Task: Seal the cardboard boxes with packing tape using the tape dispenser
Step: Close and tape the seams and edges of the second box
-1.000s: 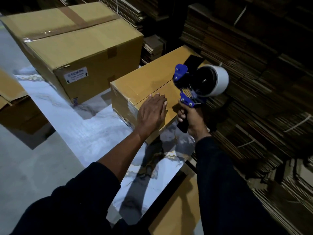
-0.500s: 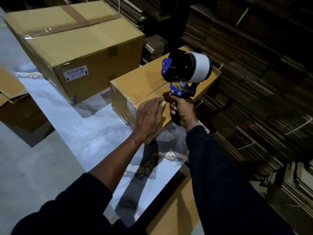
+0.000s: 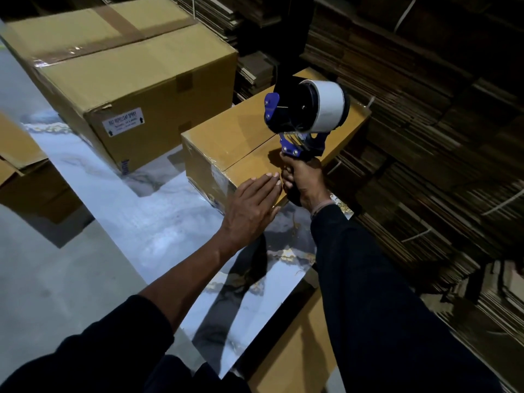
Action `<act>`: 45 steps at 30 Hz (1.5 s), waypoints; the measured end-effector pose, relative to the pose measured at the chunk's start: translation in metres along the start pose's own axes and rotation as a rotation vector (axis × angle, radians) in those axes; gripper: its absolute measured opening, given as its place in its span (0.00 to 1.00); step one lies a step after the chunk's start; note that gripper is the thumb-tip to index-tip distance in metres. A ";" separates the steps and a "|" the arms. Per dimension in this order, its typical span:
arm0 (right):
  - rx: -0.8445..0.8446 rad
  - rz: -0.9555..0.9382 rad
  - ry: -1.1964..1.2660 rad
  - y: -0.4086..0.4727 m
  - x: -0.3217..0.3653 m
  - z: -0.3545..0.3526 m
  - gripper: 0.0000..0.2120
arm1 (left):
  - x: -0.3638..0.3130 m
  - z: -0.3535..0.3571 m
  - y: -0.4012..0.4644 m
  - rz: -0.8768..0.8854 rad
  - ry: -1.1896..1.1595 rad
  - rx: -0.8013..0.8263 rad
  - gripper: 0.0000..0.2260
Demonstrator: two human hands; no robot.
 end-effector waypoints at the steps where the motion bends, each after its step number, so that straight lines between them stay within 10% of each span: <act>1: -0.002 -0.005 0.006 0.000 0.000 0.001 0.20 | -0.002 0.000 0.000 -0.003 0.004 -0.005 0.21; 10: 0.004 0.012 -0.012 -0.003 -0.001 0.001 0.24 | 0.011 -0.012 0.004 0.003 -0.034 0.174 0.41; 16: -0.025 0.007 -0.015 -0.003 0.000 0.003 0.22 | 0.014 -0.009 0.005 0.038 -0.040 0.155 0.28; 21: -0.032 0.007 -0.022 -0.002 -0.001 0.005 0.19 | 0.057 -0.019 0.010 0.145 -0.124 0.243 0.48; 28: -0.110 0.013 -0.013 0.002 -0.003 0.010 0.16 | 0.147 -0.035 0.039 0.413 -0.112 0.336 0.34; 38: -0.223 0.034 -0.019 -0.002 0.003 0.017 0.20 | 0.189 -0.041 0.057 0.550 -0.064 0.546 0.58; 45: -0.261 0.067 -0.032 -0.008 0.005 0.020 0.19 | 0.171 -0.036 0.054 0.420 -0.114 0.519 0.45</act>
Point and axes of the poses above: each hand's wrist, its own y-axis towards the middle knuckle, its own z-axis out of the palm, x = y × z, the point moved 2 cm from there along y, towards the middle knuckle, and after that the axes turned 7 degrees about -y, right-handed, at the moved point
